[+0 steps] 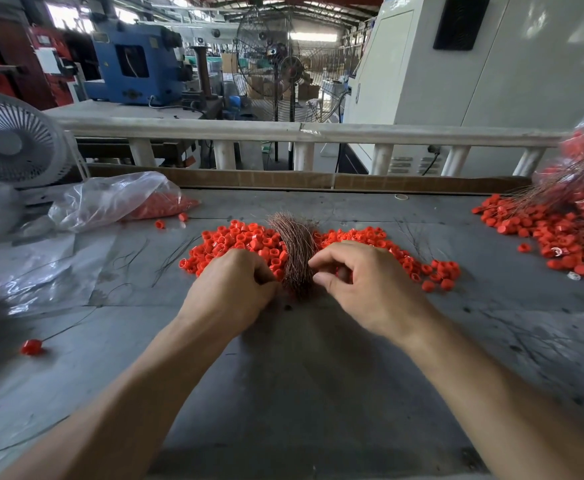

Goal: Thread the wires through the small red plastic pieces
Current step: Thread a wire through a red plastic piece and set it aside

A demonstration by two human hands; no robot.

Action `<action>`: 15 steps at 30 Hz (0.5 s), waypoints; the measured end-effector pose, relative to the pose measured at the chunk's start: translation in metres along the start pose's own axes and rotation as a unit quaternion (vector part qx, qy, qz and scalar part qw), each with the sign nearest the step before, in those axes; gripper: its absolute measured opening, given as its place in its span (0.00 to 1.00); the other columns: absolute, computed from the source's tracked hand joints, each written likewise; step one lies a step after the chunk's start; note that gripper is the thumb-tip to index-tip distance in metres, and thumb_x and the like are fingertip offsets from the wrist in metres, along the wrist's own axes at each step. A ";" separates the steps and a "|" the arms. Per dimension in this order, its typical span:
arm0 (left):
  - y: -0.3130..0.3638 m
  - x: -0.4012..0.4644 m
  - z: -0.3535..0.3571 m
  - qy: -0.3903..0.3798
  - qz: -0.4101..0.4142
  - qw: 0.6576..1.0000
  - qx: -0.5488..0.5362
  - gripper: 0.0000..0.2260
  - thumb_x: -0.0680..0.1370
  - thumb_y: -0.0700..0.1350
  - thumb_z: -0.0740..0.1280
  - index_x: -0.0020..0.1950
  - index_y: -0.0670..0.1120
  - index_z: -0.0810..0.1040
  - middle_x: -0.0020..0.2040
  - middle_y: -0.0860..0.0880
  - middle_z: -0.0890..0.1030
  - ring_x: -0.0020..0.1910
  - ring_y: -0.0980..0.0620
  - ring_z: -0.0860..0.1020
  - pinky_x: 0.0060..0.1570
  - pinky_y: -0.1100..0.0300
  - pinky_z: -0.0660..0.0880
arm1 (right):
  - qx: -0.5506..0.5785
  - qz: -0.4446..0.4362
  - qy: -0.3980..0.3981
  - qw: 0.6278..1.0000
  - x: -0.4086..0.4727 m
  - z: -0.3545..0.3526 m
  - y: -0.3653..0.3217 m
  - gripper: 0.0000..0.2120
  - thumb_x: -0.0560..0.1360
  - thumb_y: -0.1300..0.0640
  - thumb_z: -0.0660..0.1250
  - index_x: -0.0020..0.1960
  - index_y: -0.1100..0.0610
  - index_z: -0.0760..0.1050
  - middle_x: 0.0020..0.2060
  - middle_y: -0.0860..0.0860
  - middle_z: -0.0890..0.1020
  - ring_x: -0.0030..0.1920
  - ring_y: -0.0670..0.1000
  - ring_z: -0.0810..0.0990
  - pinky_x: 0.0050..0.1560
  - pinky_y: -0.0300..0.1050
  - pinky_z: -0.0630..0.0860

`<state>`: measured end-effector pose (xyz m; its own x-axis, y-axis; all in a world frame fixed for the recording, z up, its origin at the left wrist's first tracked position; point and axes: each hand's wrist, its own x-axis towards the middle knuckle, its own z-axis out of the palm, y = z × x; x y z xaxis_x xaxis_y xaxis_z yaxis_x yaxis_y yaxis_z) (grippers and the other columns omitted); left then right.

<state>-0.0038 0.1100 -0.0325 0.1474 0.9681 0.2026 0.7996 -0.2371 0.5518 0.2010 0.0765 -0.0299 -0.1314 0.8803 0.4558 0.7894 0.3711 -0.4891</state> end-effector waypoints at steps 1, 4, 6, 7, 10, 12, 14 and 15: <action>0.000 0.000 0.000 0.002 0.003 1.000 0.001 0.04 0.74 0.48 0.75 0.39 0.53 0.84 0.36 0.58 0.82 0.38 0.57 0.80 0.42 0.55 0.80 | -0.004 -0.004 -0.006 1.000 0.000 0.001 -0.001 0.07 0.75 0.54 0.75 0.53 0.48 0.83 0.40 0.39 0.79 0.40 0.42 0.76 0.44 0.36 0.73; 0.001 0.000 0.001 0.002 0.007 1.000 0.000 0.05 0.74 0.48 0.74 0.39 0.53 0.82 0.36 0.58 0.80 0.37 0.58 0.78 0.39 0.57 0.78 | -0.019 -0.016 -0.011 1.000 0.000 0.004 -0.004 0.09 0.75 0.55 0.75 0.55 0.47 0.83 0.38 0.38 0.73 0.39 0.43 0.72 0.46 0.42 0.75; 0.003 -0.001 0.002 0.003 0.006 1.000 0.000 0.06 0.74 0.48 0.74 0.38 0.53 0.81 0.35 0.57 0.80 0.36 0.58 0.78 0.37 0.58 0.76 | -0.032 -0.024 -0.008 0.999 0.000 0.006 -0.006 0.10 0.75 0.55 0.75 0.56 0.48 0.83 0.39 0.39 0.73 0.41 0.42 0.70 0.47 0.45 0.75; 0.004 -0.001 0.002 0.009 0.005 1.000 0.000 0.06 0.74 0.47 0.73 0.37 0.52 0.81 0.35 0.56 0.80 0.36 0.58 0.78 0.36 0.58 0.76 | -0.035 -0.029 -0.005 0.999 0.000 0.006 -0.007 0.10 0.75 0.54 0.75 0.56 0.48 0.83 0.42 0.41 0.75 0.42 0.42 0.71 0.48 0.45 0.75; 0.007 -0.003 -0.001 0.028 0.015 0.999 -0.010 0.06 0.73 0.47 0.72 0.36 0.51 0.79 0.33 0.55 0.80 0.34 0.56 0.77 0.34 0.58 0.75 | -0.026 -0.048 -0.007 0.998 0.001 0.008 -0.013 0.13 0.76 0.54 0.74 0.60 0.47 0.82 0.51 0.43 0.78 0.52 0.45 0.77 0.54 0.46 0.76; 0.011 -0.006 -0.002 0.040 0.038 0.998 -0.017 0.07 0.73 0.47 0.72 0.36 0.51 0.78 0.33 0.54 0.79 0.33 0.57 0.77 0.32 0.57 0.74 | -0.016 -0.057 -0.024 0.998 0.001 0.011 -0.016 0.14 0.77 0.54 0.73 0.63 0.46 0.81 0.52 0.44 0.79 0.55 0.48 0.78 0.55 0.50 0.77; 0.016 -0.008 -0.003 0.056 0.061 0.996 -0.023 0.08 0.74 0.48 0.72 0.36 0.52 0.78 0.32 0.55 0.79 0.32 0.57 0.76 0.31 0.58 0.73 | -0.009 -0.064 -0.032 0.997 0.001 0.014 -0.016 0.13 0.78 0.55 0.71 0.61 0.47 0.82 0.49 0.46 0.79 0.52 0.49 0.79 0.52 0.53 0.78; 0.018 -0.009 -0.004 0.064 0.069 0.995 -0.026 0.08 0.74 0.48 0.72 0.35 0.53 0.78 0.32 0.56 0.79 0.33 0.58 0.77 0.30 0.59 0.72 | -0.005 -0.064 -0.028 0.998 0.001 0.016 -0.016 0.11 0.78 0.56 0.71 0.59 0.49 0.83 0.48 0.47 0.79 0.51 0.50 0.79 0.50 0.54 0.77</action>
<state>0.0068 0.0973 -0.0215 0.1760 0.9084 0.3793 0.7451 -0.3748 0.5518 0.1792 0.0759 -0.0334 -0.2641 0.8411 0.4720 0.7700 0.4786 -0.4220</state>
